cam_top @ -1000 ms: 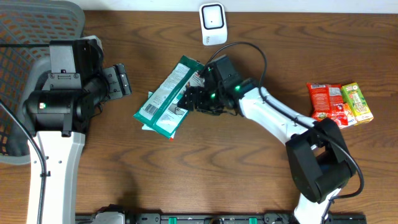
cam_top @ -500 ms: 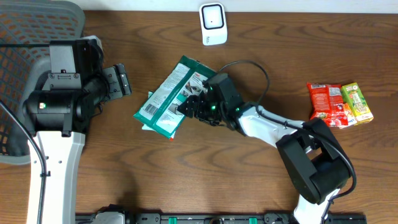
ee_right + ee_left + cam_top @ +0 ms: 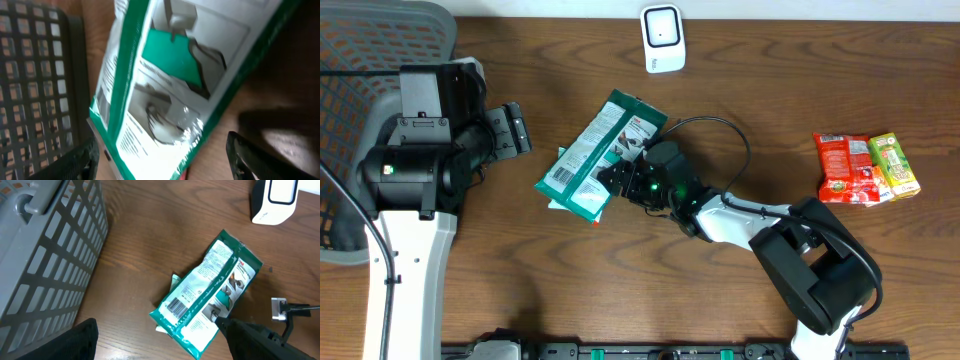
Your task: Scan the item barcode
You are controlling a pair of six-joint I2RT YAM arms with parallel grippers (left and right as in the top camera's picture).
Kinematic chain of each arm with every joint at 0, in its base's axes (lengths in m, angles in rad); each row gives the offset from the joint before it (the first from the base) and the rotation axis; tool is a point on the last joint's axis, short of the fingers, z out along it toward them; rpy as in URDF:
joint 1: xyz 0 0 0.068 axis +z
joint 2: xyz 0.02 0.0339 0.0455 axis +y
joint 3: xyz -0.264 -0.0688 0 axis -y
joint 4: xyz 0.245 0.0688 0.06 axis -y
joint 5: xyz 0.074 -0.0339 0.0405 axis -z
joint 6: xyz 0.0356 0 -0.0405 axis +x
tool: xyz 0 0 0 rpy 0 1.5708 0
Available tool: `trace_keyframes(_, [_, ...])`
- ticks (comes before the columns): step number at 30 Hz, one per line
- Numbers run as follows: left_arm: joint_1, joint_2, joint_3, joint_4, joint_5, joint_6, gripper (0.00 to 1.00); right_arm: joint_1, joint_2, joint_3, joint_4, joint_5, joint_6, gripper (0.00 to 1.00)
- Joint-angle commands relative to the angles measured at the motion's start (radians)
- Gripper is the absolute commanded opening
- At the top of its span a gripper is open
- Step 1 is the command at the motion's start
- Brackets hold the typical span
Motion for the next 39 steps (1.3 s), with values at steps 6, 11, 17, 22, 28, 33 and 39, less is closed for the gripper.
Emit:
trace_keyframes(6, [-0.001,0.000,0.018,-0.003,-0.009,-0.009,0.83,0.014,0.106,-0.006,0.104,0.060,0.066,0.57])
trace_keyframes(11, [-0.001,0.000,0.018,-0.003,-0.009,-0.009,0.83,0.007,0.165,-0.006,0.237,0.060,0.054,0.37])
trace_keyframes(17, [-0.001,0.000,0.018,-0.003,-0.009,-0.009,0.83,-0.012,0.164,-0.006,0.262,0.046,-0.055,0.21])
trace_keyframes(22, [-0.001,0.000,0.018,-0.003,-0.009,-0.009,0.83,-0.019,0.155,-0.006,0.261,-0.014,-0.124,0.12])
trace_keyframes(28, [-0.001,0.000,0.018,-0.003,-0.009,-0.009,0.83,-0.042,0.074,-0.006,0.135,-0.039,-0.190,0.01])
trace_keyframes(33, [-0.001,0.000,0.018,-0.003,-0.009,-0.009,0.83,-0.053,-0.005,-0.006,-0.056,-0.039,-0.322,0.01])
trace_keyframes(39, [-0.001,0.000,0.018,-0.003,-0.009,-0.009,0.83,-0.058,-0.090,-0.006,-0.146,-0.172,-0.494,0.01])
